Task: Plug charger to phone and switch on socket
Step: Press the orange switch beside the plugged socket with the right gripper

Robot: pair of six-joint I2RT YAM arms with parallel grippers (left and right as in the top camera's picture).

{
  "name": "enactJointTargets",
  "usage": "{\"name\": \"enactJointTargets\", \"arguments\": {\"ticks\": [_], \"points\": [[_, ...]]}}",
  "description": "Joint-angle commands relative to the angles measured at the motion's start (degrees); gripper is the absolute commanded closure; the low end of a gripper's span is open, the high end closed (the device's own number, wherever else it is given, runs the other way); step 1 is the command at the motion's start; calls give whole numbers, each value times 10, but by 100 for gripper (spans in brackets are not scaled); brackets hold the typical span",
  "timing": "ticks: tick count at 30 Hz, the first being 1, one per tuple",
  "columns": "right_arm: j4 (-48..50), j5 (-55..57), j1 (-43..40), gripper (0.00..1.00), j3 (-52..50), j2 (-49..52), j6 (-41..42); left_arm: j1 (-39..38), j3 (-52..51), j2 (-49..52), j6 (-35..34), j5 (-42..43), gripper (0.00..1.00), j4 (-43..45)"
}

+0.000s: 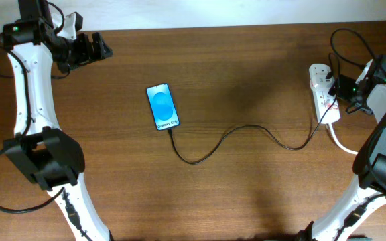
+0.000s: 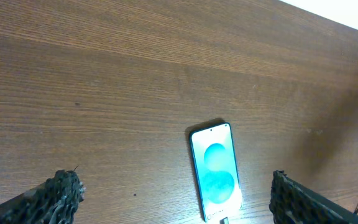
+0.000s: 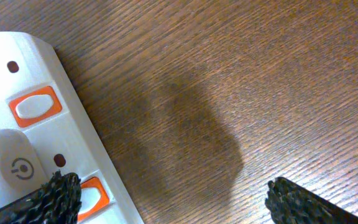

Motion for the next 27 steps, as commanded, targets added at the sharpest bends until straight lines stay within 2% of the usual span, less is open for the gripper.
{"name": "enactJointTargets", "arguments": {"ticks": [1, 27], "points": [[-25, -103, 31, 1, -14, 33, -24, 2, 10, 3, 7, -2, 1, -1], [-71, -120, 57, 1, -15, 41, -26, 2, 10, 3, 7, -2, 1, -1]]}}
